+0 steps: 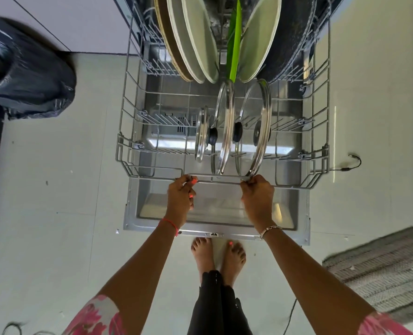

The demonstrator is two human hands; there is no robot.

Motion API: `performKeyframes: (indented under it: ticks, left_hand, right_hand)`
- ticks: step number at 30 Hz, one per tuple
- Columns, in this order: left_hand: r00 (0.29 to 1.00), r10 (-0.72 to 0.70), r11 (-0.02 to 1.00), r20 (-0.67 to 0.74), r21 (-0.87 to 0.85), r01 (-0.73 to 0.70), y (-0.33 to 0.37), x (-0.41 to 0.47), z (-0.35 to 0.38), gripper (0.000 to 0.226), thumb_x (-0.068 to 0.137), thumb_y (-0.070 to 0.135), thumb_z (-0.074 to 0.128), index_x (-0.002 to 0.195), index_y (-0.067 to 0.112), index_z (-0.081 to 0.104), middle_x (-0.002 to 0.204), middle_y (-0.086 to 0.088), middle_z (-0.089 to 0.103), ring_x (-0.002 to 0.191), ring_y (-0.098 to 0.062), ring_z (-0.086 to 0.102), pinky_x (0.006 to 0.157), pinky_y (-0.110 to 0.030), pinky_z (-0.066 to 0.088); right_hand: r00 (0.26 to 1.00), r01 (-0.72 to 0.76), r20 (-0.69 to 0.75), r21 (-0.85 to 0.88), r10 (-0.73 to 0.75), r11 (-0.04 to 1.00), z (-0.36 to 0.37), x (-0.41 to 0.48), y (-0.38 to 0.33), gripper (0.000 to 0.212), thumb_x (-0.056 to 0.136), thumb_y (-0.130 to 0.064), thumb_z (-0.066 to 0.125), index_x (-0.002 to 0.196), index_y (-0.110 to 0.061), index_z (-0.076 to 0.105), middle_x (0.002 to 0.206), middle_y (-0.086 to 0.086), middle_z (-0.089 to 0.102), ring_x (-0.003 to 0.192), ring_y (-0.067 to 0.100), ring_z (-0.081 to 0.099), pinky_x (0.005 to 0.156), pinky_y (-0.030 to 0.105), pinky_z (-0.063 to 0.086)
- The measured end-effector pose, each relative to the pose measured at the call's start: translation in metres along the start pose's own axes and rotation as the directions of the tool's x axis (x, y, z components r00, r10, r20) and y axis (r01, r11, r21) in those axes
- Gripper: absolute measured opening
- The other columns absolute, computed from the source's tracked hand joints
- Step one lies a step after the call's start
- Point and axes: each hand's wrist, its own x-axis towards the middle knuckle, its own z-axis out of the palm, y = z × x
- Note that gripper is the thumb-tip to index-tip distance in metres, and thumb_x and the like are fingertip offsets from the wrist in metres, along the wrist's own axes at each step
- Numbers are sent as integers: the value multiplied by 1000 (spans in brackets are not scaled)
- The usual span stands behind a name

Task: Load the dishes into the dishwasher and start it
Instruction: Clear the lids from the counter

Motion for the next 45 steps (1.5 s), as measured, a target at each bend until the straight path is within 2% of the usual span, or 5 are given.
performKeyframes:
  ticks: [9,14,26,32,45]
  left_hand:
    - [995,93,992,-20,82,-91,74,68,32,13,90,6,55,83,12,63,38,12,44,33,0,34,33,-10,23]
    - [992,120,992,-26,47,-119,125,123,57,20,90,0,52,75,11,60,38,12,47,31,1,37,31,-9,25]
    - [975,220,965,-11,150,-216,231,250,110,11,90,4,56,92,6,67,36,11,42,30,0,32,33,-9,25]
    - [965,262,952,-24,171,-254,270,292,133,23,91,-3,47,107,-3,63,98,-32,64,33,2,36,32,-9,25]
    - [962,258,939,88,211,-271,302,325,139,13,93,11,52,97,13,64,30,13,35,27,-1,29,31,-8,22]
  right_hand:
    - [999,-37,22,4,37,999,13,102,-39,22,87,-8,57,66,-4,51,63,22,59,61,36,58,55,44,52]
    - [999,39,19,29,-39,999,16,167,-76,20,89,-5,58,70,1,56,58,19,60,39,10,53,38,13,41]
    - [995,74,-77,64,-69,995,36,321,-146,22,85,-3,60,68,10,54,61,26,59,47,25,52,47,40,46]
    - [984,135,-122,48,-129,990,42,383,-165,28,83,-1,60,56,-5,51,54,16,55,49,28,53,50,41,46]
    - [985,119,-136,88,-107,989,43,409,-197,19,83,1,64,68,11,58,60,7,56,36,0,51,33,8,35]
